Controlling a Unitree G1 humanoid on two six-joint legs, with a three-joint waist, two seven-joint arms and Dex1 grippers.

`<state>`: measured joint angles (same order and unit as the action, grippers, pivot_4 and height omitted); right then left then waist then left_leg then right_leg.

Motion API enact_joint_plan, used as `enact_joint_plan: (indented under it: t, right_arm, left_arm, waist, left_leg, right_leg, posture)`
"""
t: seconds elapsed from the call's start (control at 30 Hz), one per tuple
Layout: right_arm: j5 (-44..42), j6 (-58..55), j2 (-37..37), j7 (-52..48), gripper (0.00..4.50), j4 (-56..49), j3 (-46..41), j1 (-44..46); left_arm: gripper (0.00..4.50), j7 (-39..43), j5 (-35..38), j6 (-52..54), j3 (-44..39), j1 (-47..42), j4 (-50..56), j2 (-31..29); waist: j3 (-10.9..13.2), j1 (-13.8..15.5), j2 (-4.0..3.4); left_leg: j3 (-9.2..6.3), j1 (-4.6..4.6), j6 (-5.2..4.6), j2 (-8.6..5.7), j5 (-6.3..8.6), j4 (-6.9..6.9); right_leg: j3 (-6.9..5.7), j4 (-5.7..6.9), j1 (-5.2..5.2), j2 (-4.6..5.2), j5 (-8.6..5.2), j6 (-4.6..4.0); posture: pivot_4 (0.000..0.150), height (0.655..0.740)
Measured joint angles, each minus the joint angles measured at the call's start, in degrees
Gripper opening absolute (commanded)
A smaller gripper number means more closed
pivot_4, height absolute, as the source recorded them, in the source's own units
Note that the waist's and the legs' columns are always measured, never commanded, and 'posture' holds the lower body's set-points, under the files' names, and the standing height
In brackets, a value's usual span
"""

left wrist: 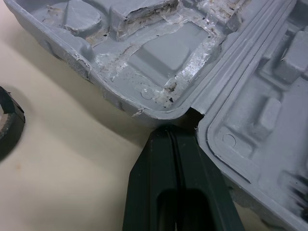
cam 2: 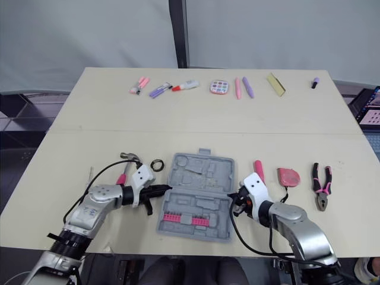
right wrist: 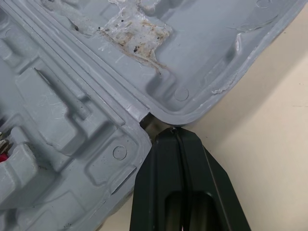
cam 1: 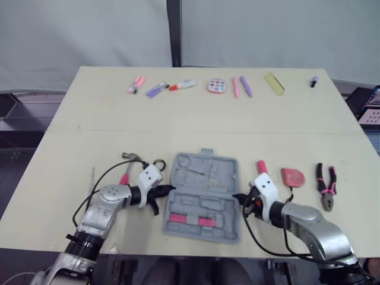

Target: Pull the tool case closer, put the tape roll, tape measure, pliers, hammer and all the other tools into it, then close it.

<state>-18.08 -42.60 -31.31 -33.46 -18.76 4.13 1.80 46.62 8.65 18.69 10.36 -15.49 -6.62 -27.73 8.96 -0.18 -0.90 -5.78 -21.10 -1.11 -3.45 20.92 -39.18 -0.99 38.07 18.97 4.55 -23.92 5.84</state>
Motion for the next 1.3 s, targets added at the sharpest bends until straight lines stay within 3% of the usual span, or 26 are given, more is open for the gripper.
enact_joint_plan:
  t: [1.3]
  right_arm:
    - [-1.1,-3.85,-2.23,-0.62,0.03,-8.8,-1.58,-9.35]
  left_arm:
    - [0.0,-0.49,0.23,7.61,-0.31,12.99,16.54,-1.23]
  waist:
    - [0.0,0.11,0.0]
  left_leg:
    - [0.0,-0.01,0.0,0.02,0.0,0.05]
  right_leg:
    - [0.11,-0.1,-0.01,-0.01,0.0,0.0]
  posture:
    - [0.15,0.7134]
